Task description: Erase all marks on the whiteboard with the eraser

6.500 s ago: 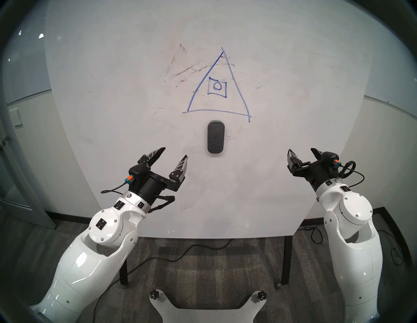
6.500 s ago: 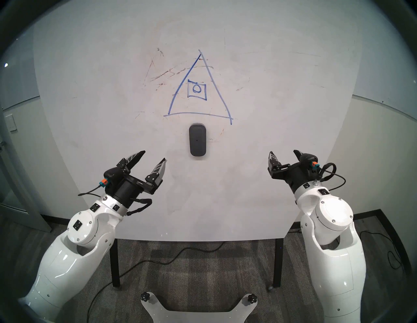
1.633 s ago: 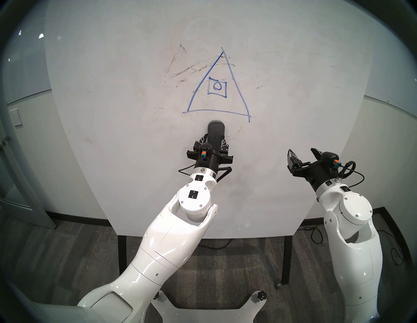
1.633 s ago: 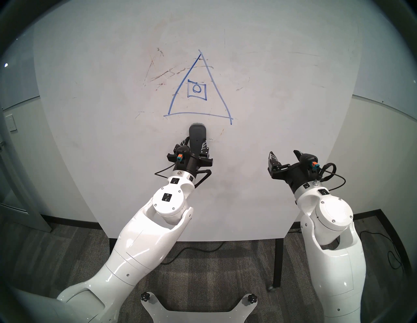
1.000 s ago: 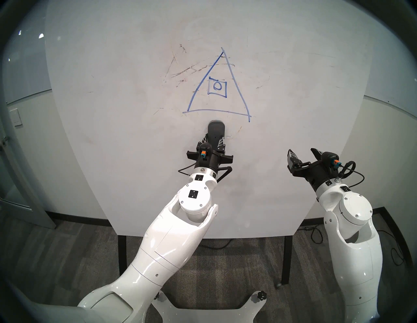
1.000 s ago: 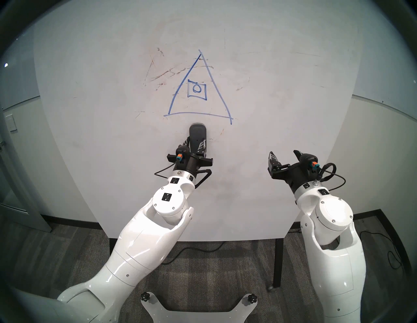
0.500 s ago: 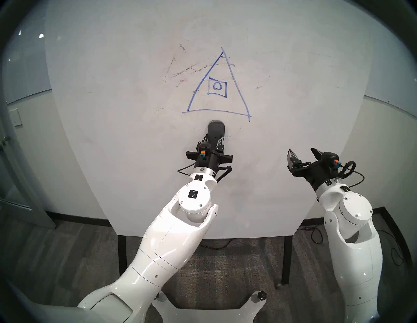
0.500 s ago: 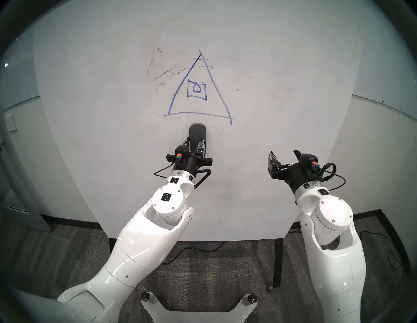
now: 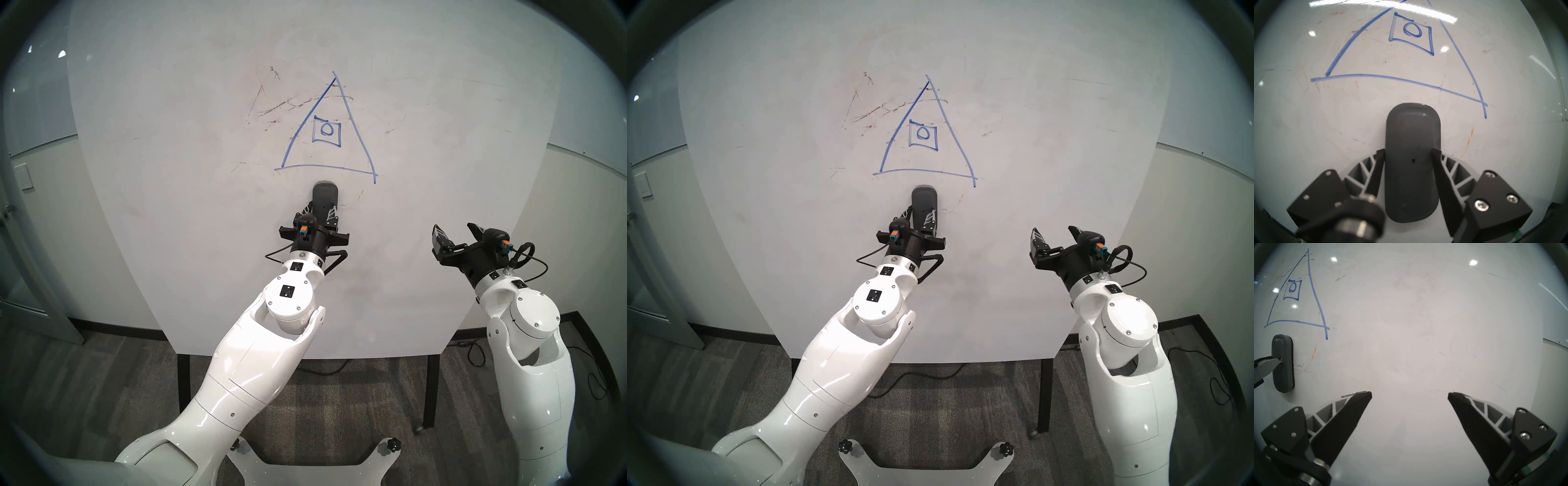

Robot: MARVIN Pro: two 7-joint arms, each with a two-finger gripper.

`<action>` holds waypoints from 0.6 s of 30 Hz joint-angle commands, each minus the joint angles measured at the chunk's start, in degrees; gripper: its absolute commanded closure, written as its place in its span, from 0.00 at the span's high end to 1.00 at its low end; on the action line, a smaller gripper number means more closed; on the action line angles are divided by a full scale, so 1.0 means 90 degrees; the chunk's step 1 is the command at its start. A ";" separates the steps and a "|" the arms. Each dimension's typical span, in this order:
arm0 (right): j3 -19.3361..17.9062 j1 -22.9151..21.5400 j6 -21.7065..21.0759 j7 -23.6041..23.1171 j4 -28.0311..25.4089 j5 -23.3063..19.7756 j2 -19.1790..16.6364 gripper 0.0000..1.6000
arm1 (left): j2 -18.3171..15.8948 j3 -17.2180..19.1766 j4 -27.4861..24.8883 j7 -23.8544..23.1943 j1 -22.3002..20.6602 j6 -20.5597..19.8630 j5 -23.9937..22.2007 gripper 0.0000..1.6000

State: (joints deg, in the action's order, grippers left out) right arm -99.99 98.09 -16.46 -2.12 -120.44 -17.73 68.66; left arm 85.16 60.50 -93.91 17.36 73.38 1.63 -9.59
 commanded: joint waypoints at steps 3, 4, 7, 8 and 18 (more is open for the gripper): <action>0.0004 -0.0044 0.0021 -0.0010 -0.0125 -0.0003 -0.0007 1.00 | -0.0071 0.0030 -0.0035 -0.0233 -0.0269 -0.0082 -0.0044 0.54; 0.0004 -0.0044 0.0021 -0.0010 -0.0125 -0.0003 -0.0007 1.00 | -0.0074 0.0022 -0.0025 -0.0246 -0.0278 -0.0098 -0.0039 0.54; 0.0004 -0.0044 0.0021 -0.0010 -0.0125 -0.0003 -0.0007 1.00 | -0.0103 0.0002 -0.0026 -0.0324 -0.0295 -0.0125 -0.0051 0.59; 0.0004 -0.0044 0.0021 -0.0010 -0.0125 -0.0003 -0.0007 1.00 | -0.0111 -0.0005 -0.0043 -0.0355 -0.0296 -0.0147 -0.0067 0.61; 0.0004 -0.0044 0.0021 -0.0010 -0.0125 -0.0003 -0.0007 1.00 | -0.0139 -0.0096 -0.0141 -0.0412 -0.0255 -0.0247 -0.0065 1.00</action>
State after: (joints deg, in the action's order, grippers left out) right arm -99.99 98.09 -16.46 -2.11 -120.44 -17.74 68.66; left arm 83.66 60.20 -93.81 14.06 72.13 -0.60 -10.67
